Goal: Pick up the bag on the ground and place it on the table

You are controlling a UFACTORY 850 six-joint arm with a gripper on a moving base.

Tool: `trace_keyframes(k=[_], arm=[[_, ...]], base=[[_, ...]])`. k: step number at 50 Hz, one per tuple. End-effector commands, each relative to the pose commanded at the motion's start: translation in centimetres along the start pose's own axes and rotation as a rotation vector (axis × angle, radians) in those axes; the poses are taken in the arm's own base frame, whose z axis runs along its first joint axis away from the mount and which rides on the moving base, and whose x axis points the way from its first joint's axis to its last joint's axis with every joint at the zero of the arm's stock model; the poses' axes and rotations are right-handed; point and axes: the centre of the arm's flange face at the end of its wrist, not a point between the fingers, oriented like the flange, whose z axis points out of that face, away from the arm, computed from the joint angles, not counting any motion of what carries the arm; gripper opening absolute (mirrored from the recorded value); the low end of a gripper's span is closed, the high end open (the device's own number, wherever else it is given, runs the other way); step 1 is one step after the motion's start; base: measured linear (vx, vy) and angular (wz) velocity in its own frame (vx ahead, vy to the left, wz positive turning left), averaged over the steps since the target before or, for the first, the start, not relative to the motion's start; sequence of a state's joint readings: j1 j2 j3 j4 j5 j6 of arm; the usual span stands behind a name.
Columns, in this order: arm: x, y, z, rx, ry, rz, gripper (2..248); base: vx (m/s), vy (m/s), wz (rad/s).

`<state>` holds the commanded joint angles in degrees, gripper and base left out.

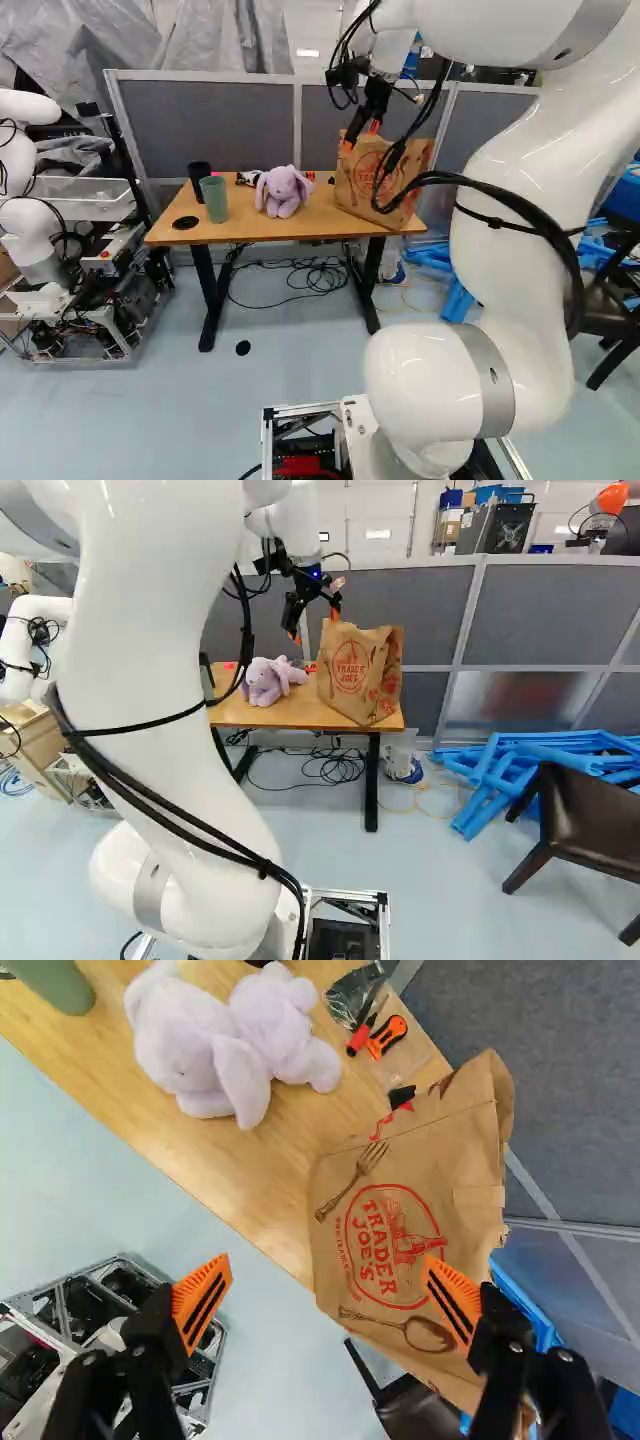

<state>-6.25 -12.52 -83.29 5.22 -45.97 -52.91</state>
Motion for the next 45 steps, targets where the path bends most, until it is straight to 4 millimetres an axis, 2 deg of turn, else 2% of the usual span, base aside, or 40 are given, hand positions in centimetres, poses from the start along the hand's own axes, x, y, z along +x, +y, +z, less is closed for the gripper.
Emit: trace_keyframes(k=[24, 45], arm=[[-1.7, -2.5, 2.6, -0.074, 0.053, 0.091, 247], [-4.1, -5.9, 5.5, -0.152, 0.126, 0.194, 247]], base=[[0.000, 0.000, 0.000], [0.000, 0.000, 0.000]])
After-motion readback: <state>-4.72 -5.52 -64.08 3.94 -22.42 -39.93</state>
